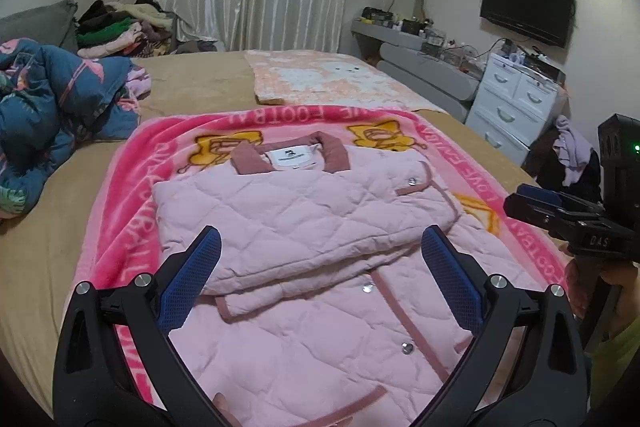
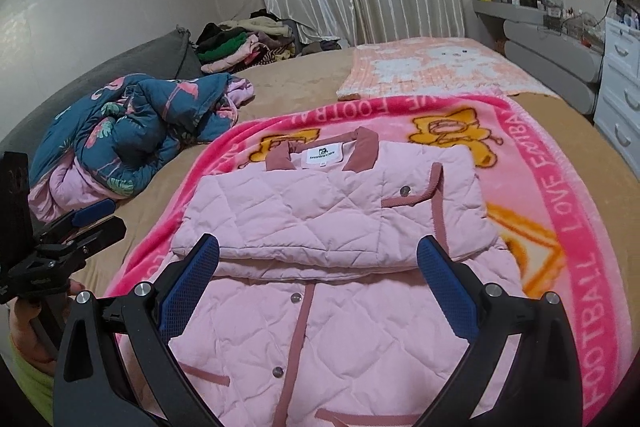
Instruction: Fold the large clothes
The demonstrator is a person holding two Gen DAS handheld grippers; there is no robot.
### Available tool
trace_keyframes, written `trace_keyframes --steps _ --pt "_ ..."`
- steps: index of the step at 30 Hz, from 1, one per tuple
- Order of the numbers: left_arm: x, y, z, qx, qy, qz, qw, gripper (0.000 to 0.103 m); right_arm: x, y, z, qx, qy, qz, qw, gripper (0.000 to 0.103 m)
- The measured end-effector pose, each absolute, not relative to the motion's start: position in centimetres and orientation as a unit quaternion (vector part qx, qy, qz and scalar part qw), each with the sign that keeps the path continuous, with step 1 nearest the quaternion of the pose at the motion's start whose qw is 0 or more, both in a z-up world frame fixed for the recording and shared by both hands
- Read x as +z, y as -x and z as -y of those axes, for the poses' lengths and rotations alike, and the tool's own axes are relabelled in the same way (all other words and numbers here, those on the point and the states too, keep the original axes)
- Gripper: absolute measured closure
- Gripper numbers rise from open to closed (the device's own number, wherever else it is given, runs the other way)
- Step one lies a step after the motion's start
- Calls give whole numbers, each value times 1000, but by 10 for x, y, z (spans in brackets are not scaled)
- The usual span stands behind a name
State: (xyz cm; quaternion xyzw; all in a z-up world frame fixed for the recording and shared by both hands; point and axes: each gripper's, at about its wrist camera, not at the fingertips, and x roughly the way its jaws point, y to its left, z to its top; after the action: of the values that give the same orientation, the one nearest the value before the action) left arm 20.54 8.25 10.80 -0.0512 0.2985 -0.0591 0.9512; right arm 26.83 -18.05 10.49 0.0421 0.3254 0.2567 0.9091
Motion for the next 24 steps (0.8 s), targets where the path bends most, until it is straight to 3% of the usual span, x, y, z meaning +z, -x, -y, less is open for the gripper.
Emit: trace_keyframes --steps 24 --pt "113 -116 -70 -17 28 -256 966 9 109 -185 196 280 -12 -272 920 4"
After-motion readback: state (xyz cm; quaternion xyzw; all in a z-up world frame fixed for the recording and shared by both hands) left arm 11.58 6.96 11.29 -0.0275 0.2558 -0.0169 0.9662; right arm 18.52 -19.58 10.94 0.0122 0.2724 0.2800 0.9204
